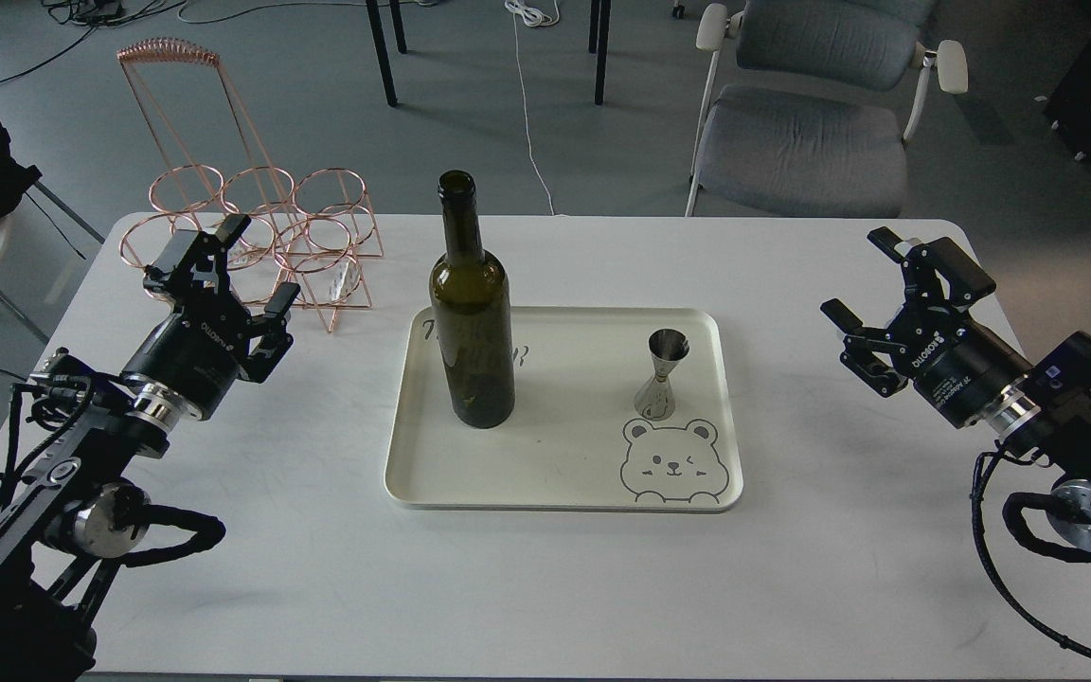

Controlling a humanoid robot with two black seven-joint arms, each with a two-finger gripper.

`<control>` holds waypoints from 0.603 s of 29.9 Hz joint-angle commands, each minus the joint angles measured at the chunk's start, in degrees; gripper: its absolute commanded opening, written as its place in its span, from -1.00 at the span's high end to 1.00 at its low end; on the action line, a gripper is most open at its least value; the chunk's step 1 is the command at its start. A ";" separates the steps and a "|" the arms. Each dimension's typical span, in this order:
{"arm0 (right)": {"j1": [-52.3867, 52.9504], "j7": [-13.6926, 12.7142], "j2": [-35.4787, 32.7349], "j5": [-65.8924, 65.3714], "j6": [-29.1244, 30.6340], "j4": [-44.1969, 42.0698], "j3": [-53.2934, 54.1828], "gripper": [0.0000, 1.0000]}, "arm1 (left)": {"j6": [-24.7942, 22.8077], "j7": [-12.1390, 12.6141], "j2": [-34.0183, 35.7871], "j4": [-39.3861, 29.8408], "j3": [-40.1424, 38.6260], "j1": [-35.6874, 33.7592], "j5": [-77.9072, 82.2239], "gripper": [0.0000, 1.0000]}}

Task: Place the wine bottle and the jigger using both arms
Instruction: 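Move the right gripper toward the metal jigger on the tray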

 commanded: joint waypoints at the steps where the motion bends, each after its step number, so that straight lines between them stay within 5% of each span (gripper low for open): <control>1: -1.50 1.74 -4.21 -18.46 -0.01 6.29 -0.04 -0.95 | 0.52 -4.28 0.57 -0.17 0.06 -0.13 0.01 -0.96; 6: -4.49 1.74 -8.52 -37.53 -4.34 12.88 -0.39 -0.95 | 0.52 -11.15 0.92 -0.35 0.24 -0.13 0.01 -0.96; 12: -5.64 1.74 -8.27 -64.34 -20.41 12.98 -4.25 -0.95 | 0.08 -11.24 0.66 -0.52 0.77 -0.13 0.01 -0.96; 18: -4.76 1.74 -5.03 -76.14 -33.09 8.86 -8.56 -0.95 | -0.01 -11.33 0.48 -0.87 0.77 -0.13 0.01 -0.96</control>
